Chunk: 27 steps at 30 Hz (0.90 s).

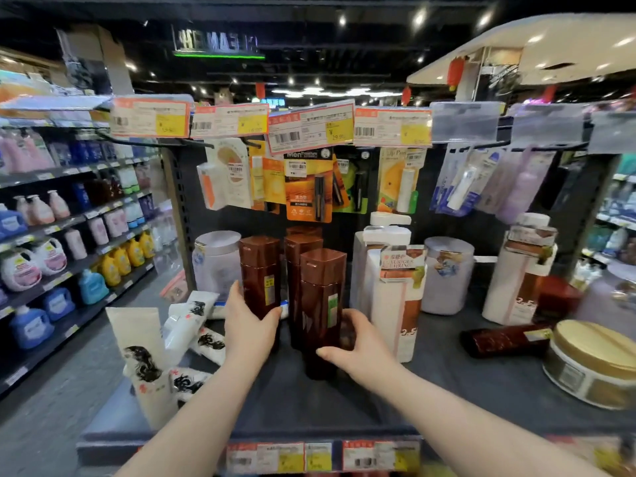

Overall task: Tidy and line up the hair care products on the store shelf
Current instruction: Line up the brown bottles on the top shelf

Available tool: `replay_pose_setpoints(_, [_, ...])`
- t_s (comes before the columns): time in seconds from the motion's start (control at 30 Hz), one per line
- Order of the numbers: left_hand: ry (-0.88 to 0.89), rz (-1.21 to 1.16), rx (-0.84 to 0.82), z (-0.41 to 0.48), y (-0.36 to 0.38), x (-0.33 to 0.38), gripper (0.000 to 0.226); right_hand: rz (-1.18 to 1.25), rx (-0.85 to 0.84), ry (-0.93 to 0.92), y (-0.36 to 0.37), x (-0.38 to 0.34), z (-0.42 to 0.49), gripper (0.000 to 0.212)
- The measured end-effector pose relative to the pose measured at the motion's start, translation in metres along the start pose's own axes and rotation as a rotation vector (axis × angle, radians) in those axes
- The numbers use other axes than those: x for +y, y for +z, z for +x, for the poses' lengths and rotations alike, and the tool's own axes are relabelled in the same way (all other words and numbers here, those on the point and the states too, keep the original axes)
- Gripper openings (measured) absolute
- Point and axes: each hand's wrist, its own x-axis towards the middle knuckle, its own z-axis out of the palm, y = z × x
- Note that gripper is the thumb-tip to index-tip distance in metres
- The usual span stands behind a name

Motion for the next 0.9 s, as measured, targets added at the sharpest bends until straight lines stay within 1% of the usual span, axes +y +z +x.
replay_pose_setpoints(0.07, [0.027, 0.031, 0.045, -0.005, -0.001, 0.005, 0.077, 0.020, 0.034, -0.004, -0.004, 0.001, -0.010, 0.067])
replay_pose_setpoints(0.13, [0.093, 0.010, 0.121, -0.021, -0.003, 0.017, 0.074, 0.025, 0.064, 0.007, -0.011, 0.005, -0.023, 0.064])
replay_pose_setpoints(0.23, [0.341, -0.092, 0.214, -0.053, -0.006, 0.033, 0.066, -0.045, 0.127, 0.026, -0.027, 0.016, -0.038, 0.054])
replay_pose_setpoints(0.27, [0.437, -0.115, 0.216, -0.063, -0.004, 0.038, 0.063, -0.072, 0.153, 0.032, -0.035, 0.021, -0.043, 0.049])
replay_pose_setpoints(0.3, [0.528, -0.138, 0.197, -0.071, 0.000, 0.044, 0.060, -0.098, 0.176, 0.031, -0.043, 0.025, -0.047, 0.044])
replay_pose_setpoints(0.37, [0.675, -0.188, 0.097, -0.088, 0.010, 0.058, 0.049, -0.161, 0.212, 0.019, -0.062, 0.032, -0.054, 0.031])
replay_pose_setpoints(0.43, [0.739, -0.232, -0.092, -0.103, 0.024, 0.075, 0.033, -0.237, 0.227, 0.017, -0.087, 0.036, -0.059, 0.020])
replay_pose_setpoints(0.5, [0.713, -0.213, -0.338, -0.114, 0.044, 0.089, 0.019, -0.348, 0.204, 0.029, -0.115, 0.040, -0.062, 0.013])
replay_pose_setpoints(0.57, [0.677, -0.100, -0.563, -0.123, 0.070, 0.101, 0.022, -0.494, 0.186, 0.038, -0.145, 0.047, -0.063, 0.012])
replay_pose_setpoints(0.63, [0.639, 0.066, -0.712, -0.128, 0.102, 0.111, 0.027, -0.593, 0.202, 0.055, -0.173, 0.056, -0.064, 0.013])
replay_pose_setpoints(0.7, [0.555, 0.218, -0.803, -0.130, 0.136, 0.121, 0.038, -0.620, 0.247, 0.098, -0.201, 0.064, -0.067, 0.013])
replay_pose_setpoints(0.77, [0.479, 0.337, -0.851, -0.131, 0.169, 0.129, 0.044, -0.614, 0.283, 0.133, -0.226, 0.072, -0.071, 0.012])
replay_pose_setpoints(0.9, [0.349, 0.555, -0.909, -0.124, 0.232, 0.137, 0.058, -0.614, 0.264, 0.160, -0.263, 0.092, -0.080, 0.014])
